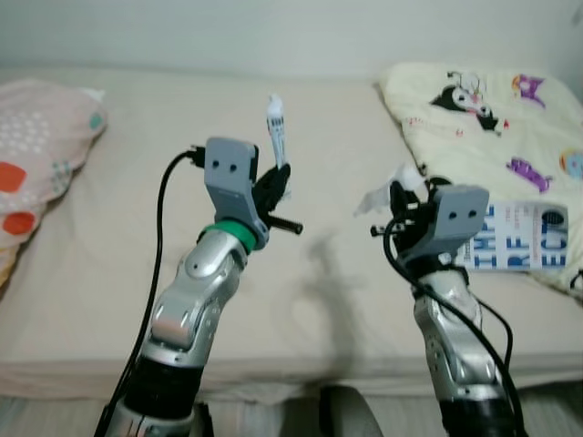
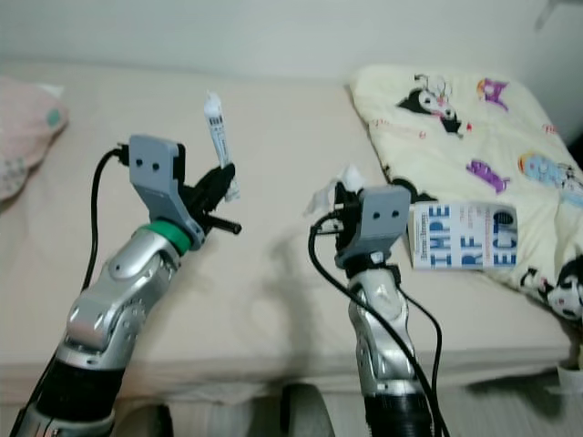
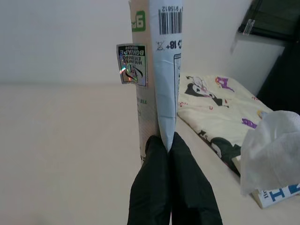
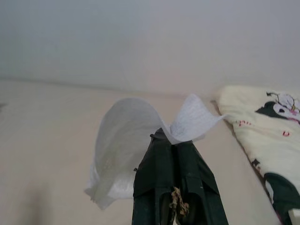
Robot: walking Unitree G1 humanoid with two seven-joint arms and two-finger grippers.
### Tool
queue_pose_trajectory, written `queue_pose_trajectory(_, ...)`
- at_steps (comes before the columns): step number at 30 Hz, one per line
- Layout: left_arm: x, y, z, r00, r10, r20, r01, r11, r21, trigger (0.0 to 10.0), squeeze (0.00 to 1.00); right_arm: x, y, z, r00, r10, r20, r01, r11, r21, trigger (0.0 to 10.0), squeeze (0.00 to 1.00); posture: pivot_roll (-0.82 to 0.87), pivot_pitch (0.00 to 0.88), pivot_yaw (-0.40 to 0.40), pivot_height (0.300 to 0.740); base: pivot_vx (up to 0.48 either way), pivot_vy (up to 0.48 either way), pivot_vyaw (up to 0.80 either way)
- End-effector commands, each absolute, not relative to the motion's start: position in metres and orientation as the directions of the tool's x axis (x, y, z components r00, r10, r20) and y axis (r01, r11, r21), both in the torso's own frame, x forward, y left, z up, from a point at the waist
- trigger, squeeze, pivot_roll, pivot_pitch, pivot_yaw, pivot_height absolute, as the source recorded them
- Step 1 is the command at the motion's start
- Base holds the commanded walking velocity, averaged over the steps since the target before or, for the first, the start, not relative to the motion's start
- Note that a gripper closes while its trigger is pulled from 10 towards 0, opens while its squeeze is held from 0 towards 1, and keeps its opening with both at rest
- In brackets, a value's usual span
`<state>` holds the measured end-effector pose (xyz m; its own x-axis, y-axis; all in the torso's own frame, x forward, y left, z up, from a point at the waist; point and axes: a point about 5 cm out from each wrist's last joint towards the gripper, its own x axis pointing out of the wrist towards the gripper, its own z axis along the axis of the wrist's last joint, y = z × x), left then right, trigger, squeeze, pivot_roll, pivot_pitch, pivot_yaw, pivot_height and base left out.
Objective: Clean up the room
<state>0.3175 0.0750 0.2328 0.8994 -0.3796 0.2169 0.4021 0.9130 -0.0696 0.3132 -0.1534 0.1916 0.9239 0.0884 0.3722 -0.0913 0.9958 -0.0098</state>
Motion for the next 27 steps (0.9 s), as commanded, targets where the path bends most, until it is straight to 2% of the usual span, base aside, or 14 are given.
queue_pose_trajectory(1,0.318,0.072,0.228,0.900,-0.390,0.196,0.409,0.910,-0.066,10.0,0.00,0.312,-0.158,0.185,0.931,0.073,0.358,-0.073,0.997,-0.013,10.0,0.00,-0.03,0.068,-0.015,0.677,0.000,0.000,0.00)
queue_pose_trajectory(17,0.316,0.074,0.218,0.893,-0.422,0.157,0.435,0.899,-0.056,10.0,0.00,0.313,-0.157,0.182,0.932,0.072,0.354,-0.073,0.997,-0.009,10.0,0.00,-0.03,0.056,-0.010,0.735,0.000,0.000,0.00)
queue_pose_trajectory(27,0.318,0.078,0.209,0.903,-0.407,0.134,0.415,0.909,-0.037,10.0,0.00,0.313,-0.148,0.177,0.935,0.082,0.346,-0.086,0.996,-0.002,10.0,0.00,-0.03,0.044,-0.005,0.740,0.000,0.000,0.00)
